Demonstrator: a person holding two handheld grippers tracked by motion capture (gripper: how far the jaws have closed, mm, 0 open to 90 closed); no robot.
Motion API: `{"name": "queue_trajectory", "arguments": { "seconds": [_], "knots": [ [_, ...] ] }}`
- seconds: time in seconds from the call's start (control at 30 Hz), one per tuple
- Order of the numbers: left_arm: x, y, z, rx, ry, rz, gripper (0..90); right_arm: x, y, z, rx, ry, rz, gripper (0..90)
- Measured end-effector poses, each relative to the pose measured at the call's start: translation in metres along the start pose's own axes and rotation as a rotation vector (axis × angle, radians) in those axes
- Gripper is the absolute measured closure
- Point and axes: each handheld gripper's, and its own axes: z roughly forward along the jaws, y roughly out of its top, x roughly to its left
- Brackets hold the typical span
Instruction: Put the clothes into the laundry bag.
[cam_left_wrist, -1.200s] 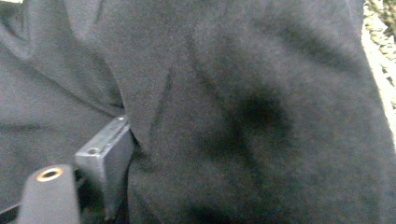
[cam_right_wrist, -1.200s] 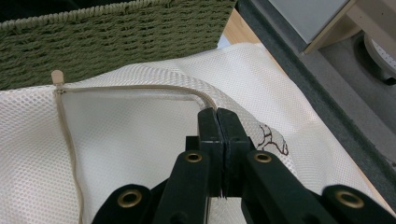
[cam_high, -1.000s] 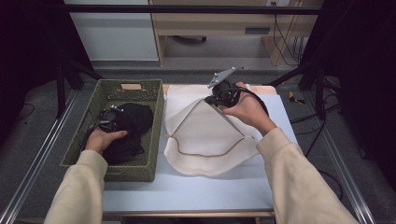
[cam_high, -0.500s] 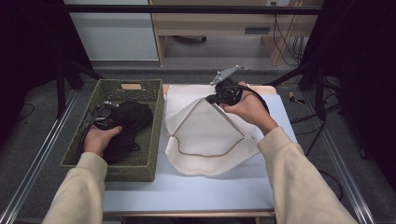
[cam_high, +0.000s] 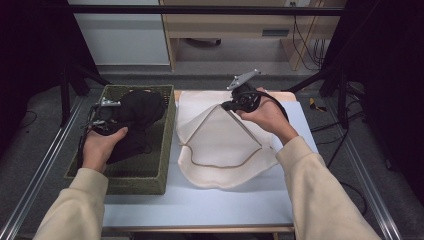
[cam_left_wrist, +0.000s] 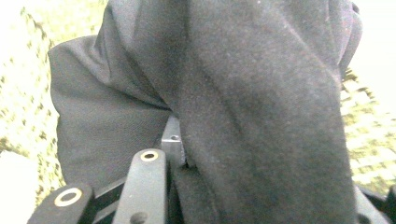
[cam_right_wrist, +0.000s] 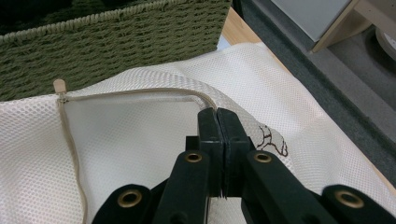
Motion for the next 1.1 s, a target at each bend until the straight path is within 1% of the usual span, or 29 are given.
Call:
{"name": "queue_trajectory", "arguments": {
  "seconds": [0.03,0.17,0.2,0.23,0.33,0.37,0.4,0.43,0.47,0.5,0.53,0.57,0.6,0.63,0.67,0.7,0.73,0.77,0.8,0.83,0.87,0.9,0.93,0.97,1.0,1.03,1.07,1.1],
  "knots": [
    [-0.005,0.005,-0.010,-0.024,-0.006,0.010,61.0,0.000,0.000,0.000,0.000,-0.001,0.000,89.8],
    [-0.016,0.015,-0.030,-0.077,-0.027,0.028,61.0,-0.002,0.000,0.001,0.001,-0.003,0.007,89.8],
    [-0.016,0.015,-0.030,-0.077,-0.027,0.028,61.0,-0.002,0.000,0.001,0.001,-0.003,0.007,89.8],
    [-0.020,0.018,-0.038,-0.095,-0.038,0.035,61.0,-0.002,0.000,0.000,0.001,-0.005,0.010,89.9],
    [-0.030,0.024,-0.054,-0.127,-0.058,0.054,60.9,-0.004,0.001,0.000,0.002,-0.004,0.012,89.8],
    [-0.033,0.025,-0.058,-0.132,-0.064,0.061,60.9,-0.004,0.001,0.000,0.001,-0.005,0.020,89.8],
    [-0.037,0.027,-0.063,-0.139,-0.072,0.071,60.9,-0.004,0.001,0.000,0.000,-0.005,0.022,89.8],
    [-0.046,0.029,-0.070,-0.144,-0.087,0.091,60.8,-0.004,0.002,0.000,0.002,-0.004,0.023,89.8],
    [-0.051,0.030,-0.075,-0.146,-0.095,0.104,60.8,-0.004,0.002,0.000,0.002,-0.004,0.023,89.8],
    [-0.055,0.030,-0.078,-0.152,-0.101,0.111,60.8,-0.004,0.002,0.000,0.003,-0.005,0.028,89.8],
    [-0.055,0.030,-0.078,-0.152,-0.101,0.111,60.9,-0.004,0.002,0.000,0.003,-0.005,0.028,89.8],
    [-0.067,0.031,-0.087,-0.168,-0.125,0.142,60.9,-0.004,0.003,0.000,0.005,-0.005,0.025,89.8],
    [-0.073,0.032,-0.091,-0.176,-0.134,0.151,60.9,-0.004,0.003,0.000,0.005,-0.005,0.024,89.8],
    [-0.078,0.032,-0.094,-0.181,-0.144,0.162,60.9,-0.004,0.004,0.000,0.005,-0.005,0.025,89.8],
    [-0.078,0.032,-0.094,-0.181,-0.144,0.162,61.0,-0.004,0.004,0.000,0.005,-0.005,0.025,89.8],
    [-0.088,0.033,-0.099,-0.185,-0.154,0.187,61.0,-0.004,0.004,0.000,0.006,-0.004,0.025,89.9],
    [-0.093,0.034,-0.102,-0.187,-0.159,0.198,61.1,-0.004,0.004,0.000,0.006,-0.006,0.028,89.8],
    [-0.096,0.034,-0.103,-0.197,-0.162,0.221,61.1,-0.004,0.004,0.000,0.007,-0.006,0.028,89.8],
    [-0.102,0.034,-0.106,-0.198,-0.182,0.218,61.1,-0.004,0.004,0.000,0.008,-0.006,0.028,89.8],
    [-0.107,0.034,-0.108,-0.200,-0.193,0.226,61.1,-0.005,0.004,0.000,0.008,-0.005,0.028,89.8],
    [-0.107,0.034,-0.108,-0.200,-0.193,0.226,61.1,-0.005,0.005,-0.001,0.009,-0.005,0.028,89.8],
    [-0.115,0.035,-0.111,-0.205,-0.210,0.243,61.1,-0.006,0.005,-0.001,0.008,-0.005,0.028,89.8],
    [-0.115,0.035,-0.111,-0.205,-0.210,0.243,61.1,-0.006,0.005,-0.001,0.008,-0.005,0.029,89.8],
    [-0.126,0.035,-0.114,-0.197,-0.228,0.273,61.1,-0.006,0.005,-0.001,0.009,-0.008,0.036,89.8],
    [-0.130,0.035,-0.114,-0.207,-0.235,0.290,61.1,-0.006,0.005,-0.002,0.008,-0.006,0.034,89.8],
    [-0.135,0.035,-0.115,-0.206,-0.243,0.294,61.1,-0.007,0.005,-0.002,0.005,-0.005,0.037,89.9],
    [-0.135,0.035,-0.115,-0.206,-0.243,0.294,61.1,-0.007,0.005,-0.002,0.005,-0.005,0.037,89.9],
    [-0.143,0.034,-0.116,-0.208,-0.261,0.309,61.1,-0.007,0.005,-0.003,0.008,-0.003,0.032,89.8]
  ]
}}
